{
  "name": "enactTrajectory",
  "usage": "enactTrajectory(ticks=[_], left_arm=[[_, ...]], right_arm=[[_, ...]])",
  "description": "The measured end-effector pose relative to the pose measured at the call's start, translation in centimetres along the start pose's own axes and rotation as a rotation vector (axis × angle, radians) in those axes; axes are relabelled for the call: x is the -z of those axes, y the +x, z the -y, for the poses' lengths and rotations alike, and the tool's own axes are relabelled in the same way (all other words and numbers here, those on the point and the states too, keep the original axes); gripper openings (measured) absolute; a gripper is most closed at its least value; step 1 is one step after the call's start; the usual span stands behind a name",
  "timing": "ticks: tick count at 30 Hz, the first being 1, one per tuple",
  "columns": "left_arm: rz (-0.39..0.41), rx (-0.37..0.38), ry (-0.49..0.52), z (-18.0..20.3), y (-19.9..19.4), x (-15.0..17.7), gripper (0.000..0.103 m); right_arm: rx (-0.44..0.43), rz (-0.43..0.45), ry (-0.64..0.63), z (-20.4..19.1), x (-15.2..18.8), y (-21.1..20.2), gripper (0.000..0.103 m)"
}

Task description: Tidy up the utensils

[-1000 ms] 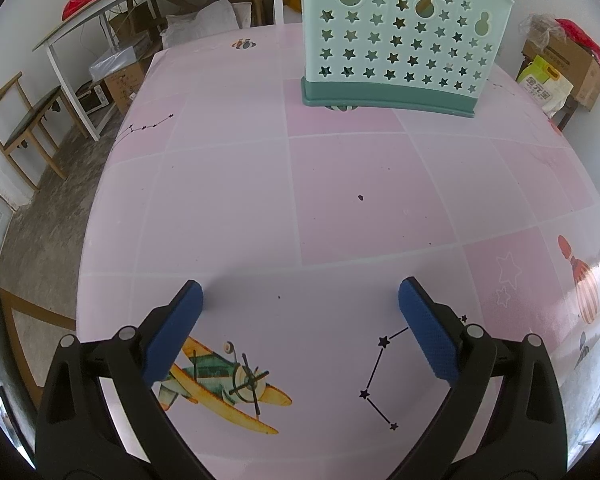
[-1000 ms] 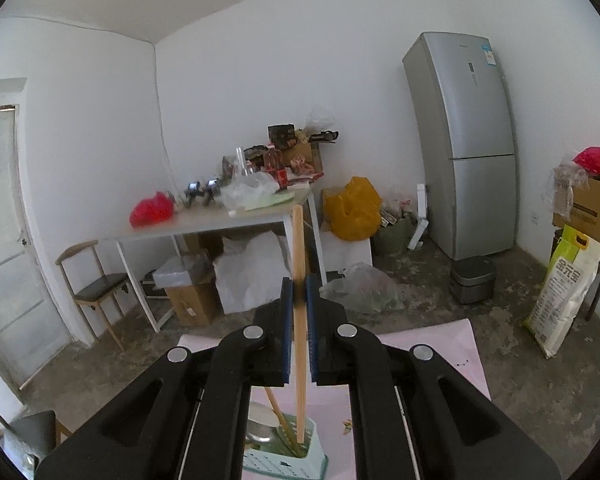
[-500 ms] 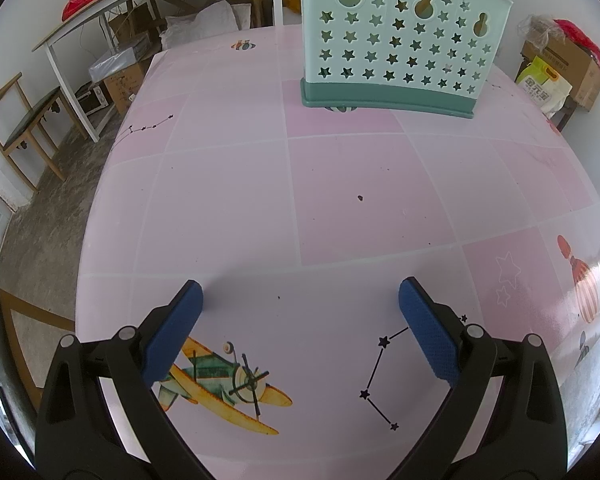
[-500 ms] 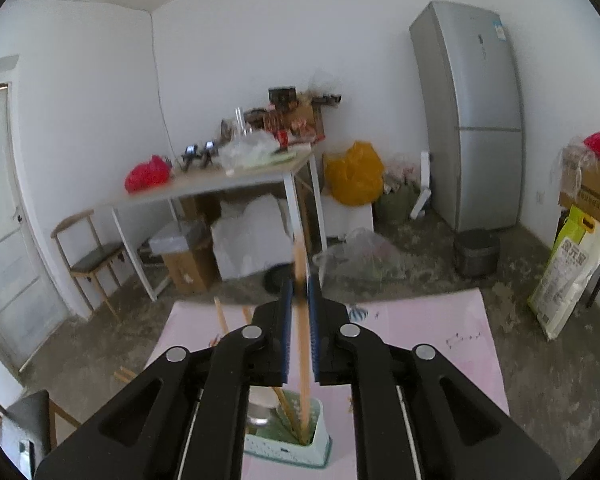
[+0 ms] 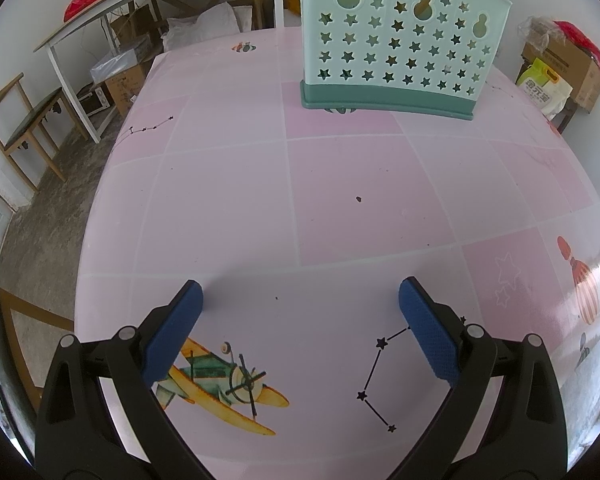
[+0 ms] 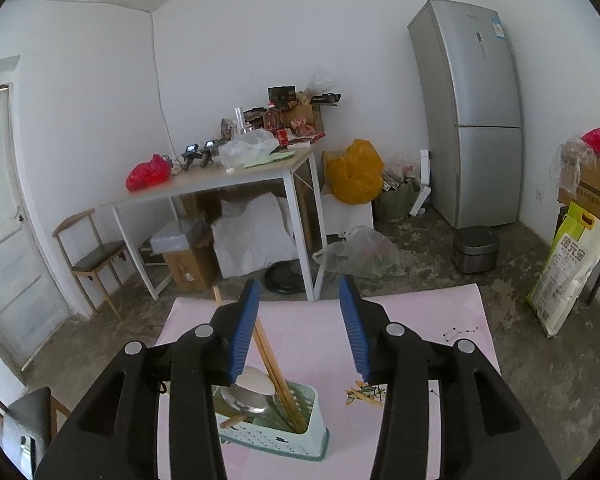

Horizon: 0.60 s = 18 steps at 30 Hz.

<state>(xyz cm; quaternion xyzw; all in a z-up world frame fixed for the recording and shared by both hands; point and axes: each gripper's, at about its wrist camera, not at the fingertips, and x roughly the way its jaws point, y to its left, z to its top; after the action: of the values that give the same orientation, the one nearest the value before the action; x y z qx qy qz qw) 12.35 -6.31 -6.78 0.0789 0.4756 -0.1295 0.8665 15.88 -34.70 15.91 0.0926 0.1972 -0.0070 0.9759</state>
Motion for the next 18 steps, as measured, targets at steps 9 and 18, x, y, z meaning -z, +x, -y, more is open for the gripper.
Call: enactTrajectory(ticks=[9,18], left_arm=[[0.093,0.037,0.047,-0.7,-1.2,0.2,0.095],[0.41,0.165,0.09,-3.1,-4.1,-6.5,0.076]], right_arm=[[0.022,-0.048,0.135,3.2,4.1,-0.4,0.044],[-0.173,-0.226,0.212,4.3,12.8,2.8,0.045]])
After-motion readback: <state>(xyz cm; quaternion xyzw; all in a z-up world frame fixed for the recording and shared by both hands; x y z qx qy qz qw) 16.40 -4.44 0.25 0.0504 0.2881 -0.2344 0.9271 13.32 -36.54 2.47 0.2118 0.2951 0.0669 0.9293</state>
